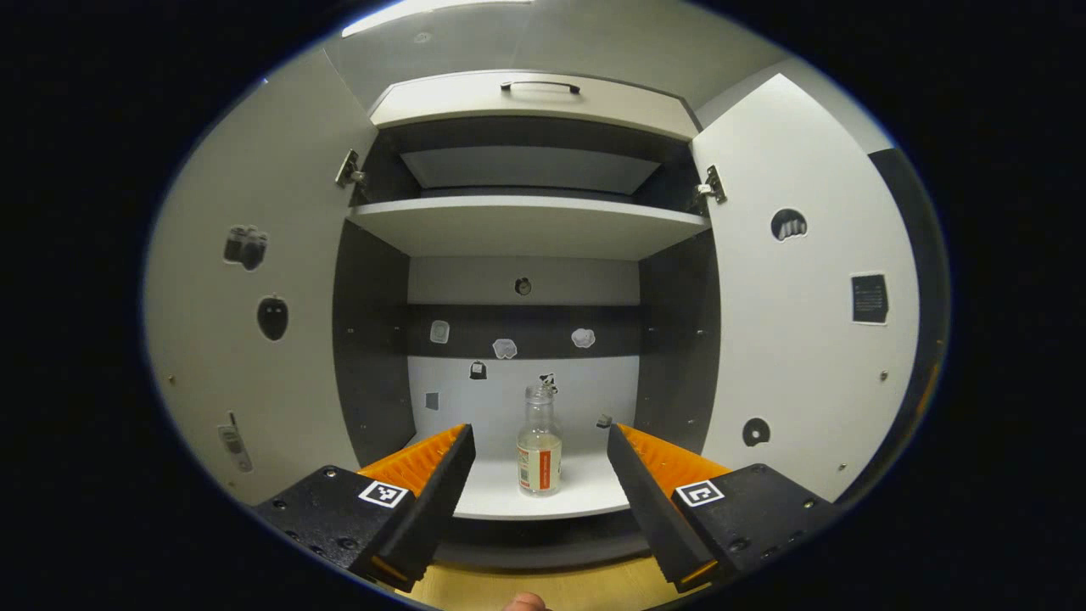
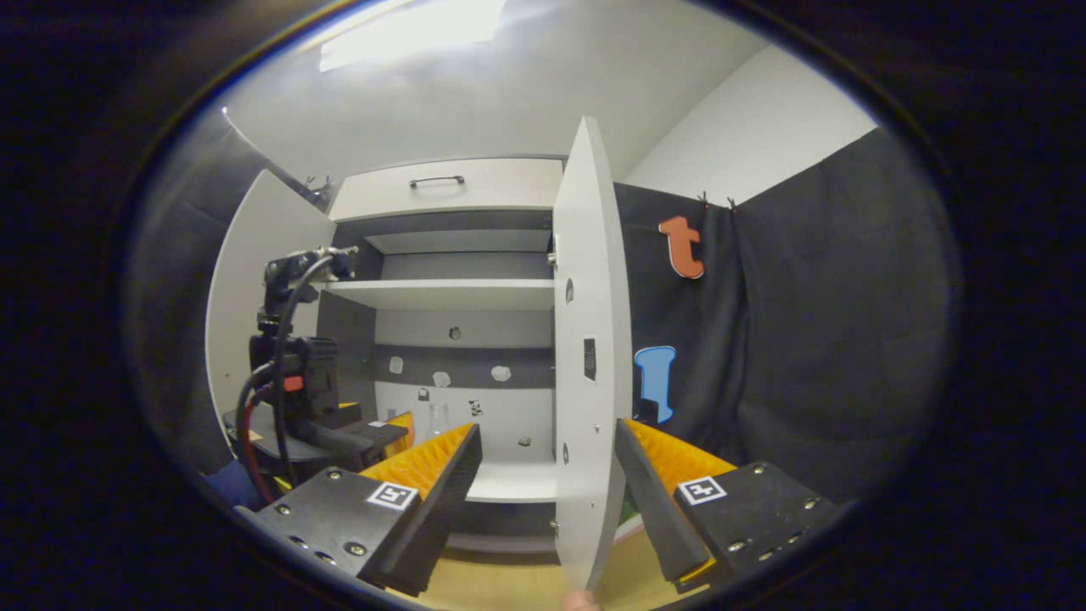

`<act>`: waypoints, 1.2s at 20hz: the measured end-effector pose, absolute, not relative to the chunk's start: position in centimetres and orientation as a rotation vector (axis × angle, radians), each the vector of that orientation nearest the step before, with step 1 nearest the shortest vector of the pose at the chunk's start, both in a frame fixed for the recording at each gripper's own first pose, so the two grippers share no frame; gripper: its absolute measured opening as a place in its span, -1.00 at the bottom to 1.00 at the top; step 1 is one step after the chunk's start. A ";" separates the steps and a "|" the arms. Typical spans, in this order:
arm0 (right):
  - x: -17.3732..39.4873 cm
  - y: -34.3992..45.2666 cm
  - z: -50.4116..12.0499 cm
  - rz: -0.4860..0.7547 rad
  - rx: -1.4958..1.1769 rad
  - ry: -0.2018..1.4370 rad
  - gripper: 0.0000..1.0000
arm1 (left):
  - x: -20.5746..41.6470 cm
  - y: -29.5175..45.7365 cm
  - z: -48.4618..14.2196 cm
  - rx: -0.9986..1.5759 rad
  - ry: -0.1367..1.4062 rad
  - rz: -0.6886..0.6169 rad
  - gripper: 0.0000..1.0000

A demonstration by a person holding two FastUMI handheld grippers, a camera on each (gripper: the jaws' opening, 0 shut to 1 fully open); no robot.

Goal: Grasp the bottle in the cabinet with the left hand and place it on the coaster, then close the right door with the right hand and the left door with the left hand.

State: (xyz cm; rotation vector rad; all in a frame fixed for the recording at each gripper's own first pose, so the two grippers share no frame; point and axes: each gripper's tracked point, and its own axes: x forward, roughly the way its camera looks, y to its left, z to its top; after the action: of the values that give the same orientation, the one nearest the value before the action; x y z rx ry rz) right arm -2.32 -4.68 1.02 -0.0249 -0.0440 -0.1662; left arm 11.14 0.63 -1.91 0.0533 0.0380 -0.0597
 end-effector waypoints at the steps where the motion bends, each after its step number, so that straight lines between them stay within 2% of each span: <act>1: -2.6 -5.2 1.1 -0.187 -0.028 -0.049 0.92 | 12.3 0.8 -2.3 0.065 0.045 -0.058 0.97; 3: -3.2 -6.2 1.1 -0.231 -0.039 -0.054 0.84 | 14.9 0.7 -3.0 0.076 0.056 -0.060 0.97; 7: -4.4 -8.6 1.1 -0.324 -0.055 -0.053 0.84 | 19.8 0.4 -4.9 0.063 0.092 -0.059 0.97; 8: -4.8 -9.2 1.2 -0.346 -0.058 -0.054 0.92 | 21.1 0.5 -5.5 0.061 0.100 -0.054 0.97; 9: -5.1 -9.8 1.2 -0.367 -0.059 -0.056 0.84 | 22.2 0.7 -6.1 0.065 0.110 -0.042 0.97; 11: -5.9 -11.1 1.2 -0.409 -0.060 -0.057 0.84 | 24.6 1.6 -7.1 0.076 0.123 -0.009 0.97; 13: -6.7 -12.3 1.3 -0.452 -0.065 -0.059 0.92 | 26.5 1.8 -7.7 0.079 0.129 0.002 0.97; 16: -7.7 -13.6 1.0 -0.500 -0.056 -0.048 0.92 | 28.8 2.1 -8.7 0.082 0.149 0.008 0.89; 17: -7.8 -14.0 0.9 -0.513 -0.054 -0.044 0.84 | 29.4 2.2 -8.8 0.080 0.150 0.014 0.89; 18: -8.0 -14.2 0.7 -0.524 -0.055 -0.041 0.92 | 30.0 2.3 -9.0 0.080 0.153 0.017 0.86; 19: -8.4 -14.6 0.7 -0.535 -0.058 -0.039 0.84 | 30.5 2.3 -9.4 0.077 0.167 0.019 0.79; 21: -8.7 -15.0 0.6 -0.548 -0.064 -0.034 0.92 | 31.1 2.6 -9.7 0.081 0.183 0.029 0.50; 23: -8.9 -15.1 0.6 -0.554 -0.067 -0.034 0.84 | 31.5 2.6 -9.6 0.075 0.179 0.019 0.01; 24: -9.0 -15.2 0.7 -0.554 -0.067 -0.035 0.91 | 31.3 2.5 -9.8 0.071 0.181 0.016 -0.02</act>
State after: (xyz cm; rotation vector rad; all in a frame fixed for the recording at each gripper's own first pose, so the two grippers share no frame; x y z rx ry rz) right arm -8.96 -15.16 0.66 -0.0668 -0.0348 -0.5541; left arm 31.27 2.54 -9.79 0.0715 0.1810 0.0157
